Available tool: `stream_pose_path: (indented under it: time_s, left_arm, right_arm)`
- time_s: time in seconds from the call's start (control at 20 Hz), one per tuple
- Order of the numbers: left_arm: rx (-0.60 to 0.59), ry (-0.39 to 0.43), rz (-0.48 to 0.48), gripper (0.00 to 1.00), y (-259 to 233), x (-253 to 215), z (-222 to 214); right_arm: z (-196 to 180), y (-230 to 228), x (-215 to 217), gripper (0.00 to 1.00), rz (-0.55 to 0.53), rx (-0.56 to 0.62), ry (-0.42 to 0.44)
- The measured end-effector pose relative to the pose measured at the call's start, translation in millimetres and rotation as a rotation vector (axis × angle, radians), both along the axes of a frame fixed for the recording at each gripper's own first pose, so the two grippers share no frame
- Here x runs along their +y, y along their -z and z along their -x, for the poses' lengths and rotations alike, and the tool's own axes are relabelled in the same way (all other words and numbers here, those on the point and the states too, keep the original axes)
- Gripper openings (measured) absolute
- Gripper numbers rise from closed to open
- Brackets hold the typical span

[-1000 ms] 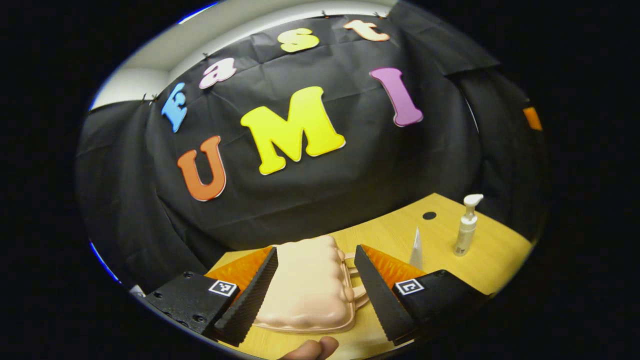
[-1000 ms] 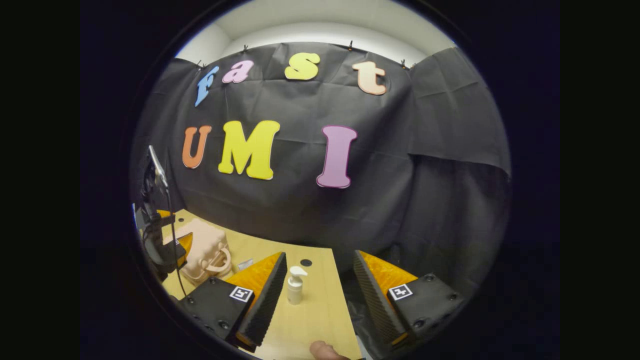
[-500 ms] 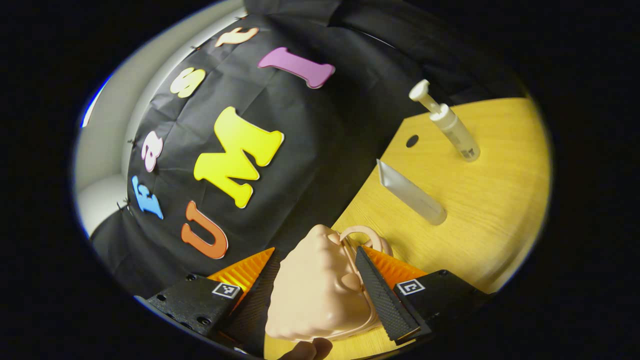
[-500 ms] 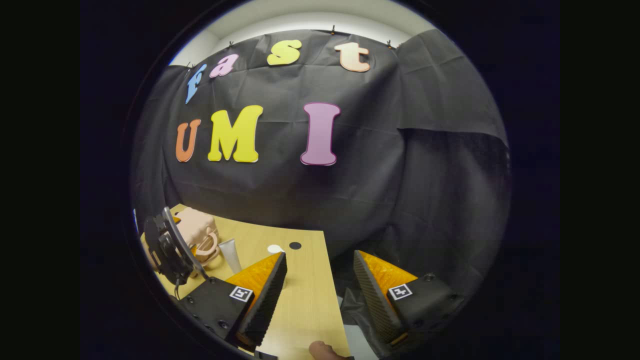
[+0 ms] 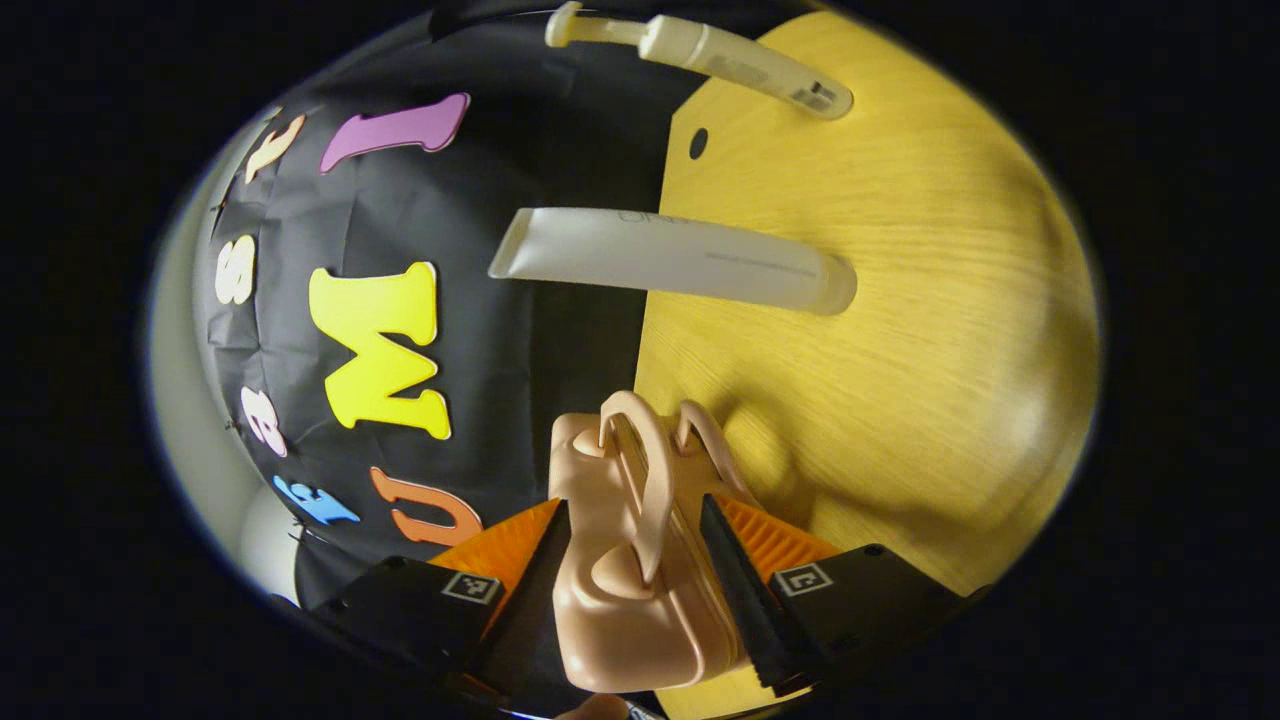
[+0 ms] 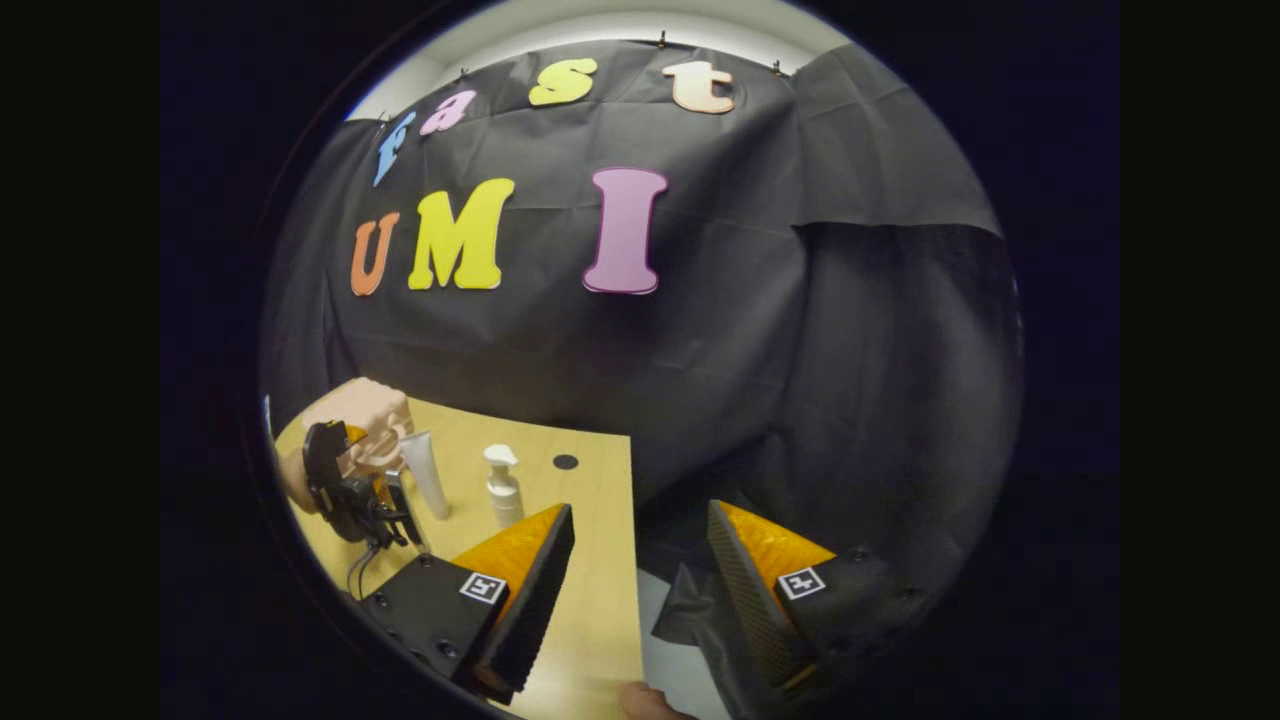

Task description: First open the suitcase, pack the skin care products into it, and then close the suitcase.

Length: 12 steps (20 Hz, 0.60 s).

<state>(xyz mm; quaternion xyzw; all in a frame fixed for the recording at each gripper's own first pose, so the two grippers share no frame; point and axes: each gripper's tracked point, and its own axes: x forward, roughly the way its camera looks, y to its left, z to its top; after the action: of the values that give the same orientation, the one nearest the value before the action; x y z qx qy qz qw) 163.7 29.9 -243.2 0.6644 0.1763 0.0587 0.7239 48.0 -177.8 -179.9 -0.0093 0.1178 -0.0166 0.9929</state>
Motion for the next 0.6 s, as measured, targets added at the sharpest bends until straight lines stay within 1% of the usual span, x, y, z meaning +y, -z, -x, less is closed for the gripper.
stream_pose_path:
  time_s: [0.1,0.15,0.2,0.25,0.3,0.35,0.4,0.45,0.5,0.6]
  left_arm:
    - [-0.011,0.019,-0.053,0.72,-1,-7,-6]
    - [-0.017,0.027,-0.095,0.70,-5,-9,-11]
    - [-0.017,0.028,-0.127,0.64,-10,-12,-9]
    - [0.001,0.027,-0.129,0.62,-5,-12,-13]
    - [0.023,0.020,-0.124,0.52,4,-9,-13]
    - [0.047,0.007,-0.138,0.47,9,-7,-14]
    - [0.060,0.002,-0.151,0.36,9,-5,-13]
    - [0.073,0.000,-0.144,0.30,12,-3,-14]
    - [0.077,-0.010,-0.140,0.20,12,1,-14]
    - [0.073,-0.015,-0.120,0.13,10,3,-14]
  right_arm:
    - [3,9,-9,0.80,0.000,0.018,0.013]
    - [4,12,-10,0.80,-0.004,0.025,0.016]
    - [4,17,-11,0.80,-0.003,0.033,0.024]
    - [5,18,-11,0.80,-0.002,0.040,0.030]
    - [6,19,-9,0.80,-0.006,0.046,0.032]
    - [8,17,-7,0.80,-0.011,0.047,0.036]
    - [9,15,-5,0.80,-0.010,0.045,0.040]
    - [10,12,-2,0.80,-0.004,0.040,0.042]
    - [12,9,0,0.80,0.007,0.035,0.047]
    - [16,4,6,0.80,0.035,0.027,0.061]
